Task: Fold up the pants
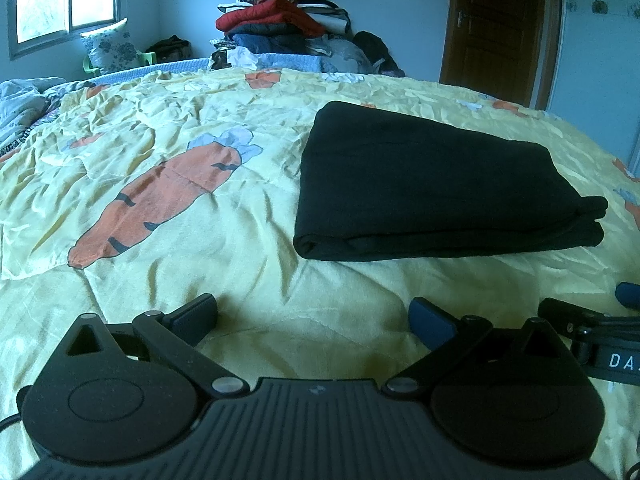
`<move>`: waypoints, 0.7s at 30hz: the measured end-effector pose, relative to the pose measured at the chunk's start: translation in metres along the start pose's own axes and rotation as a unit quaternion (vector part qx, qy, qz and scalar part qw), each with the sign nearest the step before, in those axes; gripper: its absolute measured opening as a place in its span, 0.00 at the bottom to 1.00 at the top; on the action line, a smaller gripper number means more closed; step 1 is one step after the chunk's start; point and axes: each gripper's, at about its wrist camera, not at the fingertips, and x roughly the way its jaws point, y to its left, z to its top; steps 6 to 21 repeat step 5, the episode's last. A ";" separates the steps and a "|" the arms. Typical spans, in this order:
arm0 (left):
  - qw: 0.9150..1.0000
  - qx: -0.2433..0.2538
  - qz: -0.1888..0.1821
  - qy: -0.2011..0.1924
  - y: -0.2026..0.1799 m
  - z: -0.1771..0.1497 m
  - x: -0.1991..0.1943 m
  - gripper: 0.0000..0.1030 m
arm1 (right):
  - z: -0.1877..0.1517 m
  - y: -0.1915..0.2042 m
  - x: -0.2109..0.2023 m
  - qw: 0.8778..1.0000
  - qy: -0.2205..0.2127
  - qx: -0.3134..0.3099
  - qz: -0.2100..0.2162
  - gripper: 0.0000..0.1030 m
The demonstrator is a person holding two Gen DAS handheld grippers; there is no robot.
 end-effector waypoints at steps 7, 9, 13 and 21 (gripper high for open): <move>1.000 -0.008 -0.002 -0.003 0.005 0.001 -0.003 1.00 | 0.000 0.000 0.000 1.000 0.000 0.000 0.000 1.00; 1.000 -0.008 -0.002 -0.003 0.005 0.001 -0.003 1.00 | 0.000 0.000 0.000 1.000 0.000 0.000 0.000 1.00; 1.000 -0.008 -0.002 -0.003 0.005 0.001 -0.003 1.00 | 0.000 0.000 0.000 1.000 0.000 0.000 0.000 1.00; 1.000 -0.008 -0.002 -0.003 0.005 0.001 -0.003 1.00 | 0.000 0.000 0.000 1.000 0.000 0.000 0.000 1.00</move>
